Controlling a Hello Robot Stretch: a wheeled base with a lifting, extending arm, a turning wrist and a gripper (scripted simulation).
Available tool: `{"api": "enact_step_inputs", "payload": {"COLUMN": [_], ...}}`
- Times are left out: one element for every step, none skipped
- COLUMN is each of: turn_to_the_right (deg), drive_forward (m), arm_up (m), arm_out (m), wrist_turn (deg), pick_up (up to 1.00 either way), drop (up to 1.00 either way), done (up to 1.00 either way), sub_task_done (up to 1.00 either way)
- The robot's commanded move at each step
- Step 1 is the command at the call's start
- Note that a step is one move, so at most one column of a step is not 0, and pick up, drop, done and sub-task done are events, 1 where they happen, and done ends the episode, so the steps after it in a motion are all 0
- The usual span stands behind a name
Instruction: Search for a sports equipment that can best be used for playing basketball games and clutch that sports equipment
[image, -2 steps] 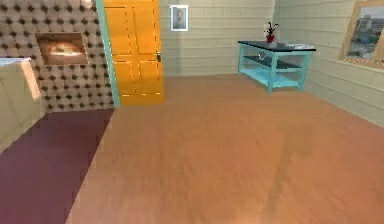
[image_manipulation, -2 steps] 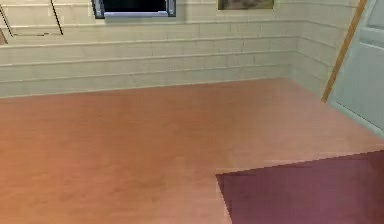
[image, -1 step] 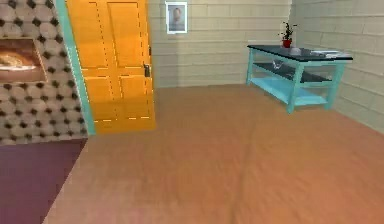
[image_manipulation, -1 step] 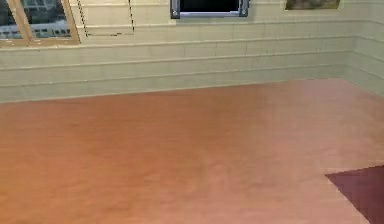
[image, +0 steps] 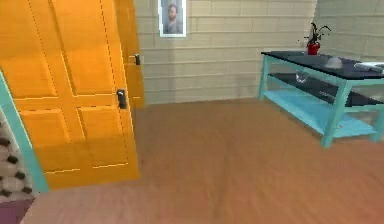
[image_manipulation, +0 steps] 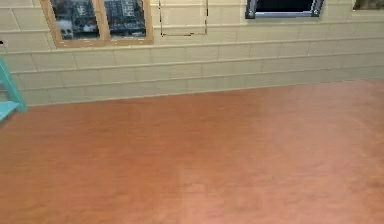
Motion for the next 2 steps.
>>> {"api": "enact_step_inputs", "payload": {"turn_to_the_right": [0.0,3.0], "drive_forward": [1.0,0.0], "arm_up": [0.0,0.0], "arm_out": [0.0,0.0], "wrist_turn": [0.0,0.0], "pick_up": [0.0,0.0], "drop": [0.0,0.0], "done": [0.0,0.0], "sub_task_done": [0.0,0.0]}}
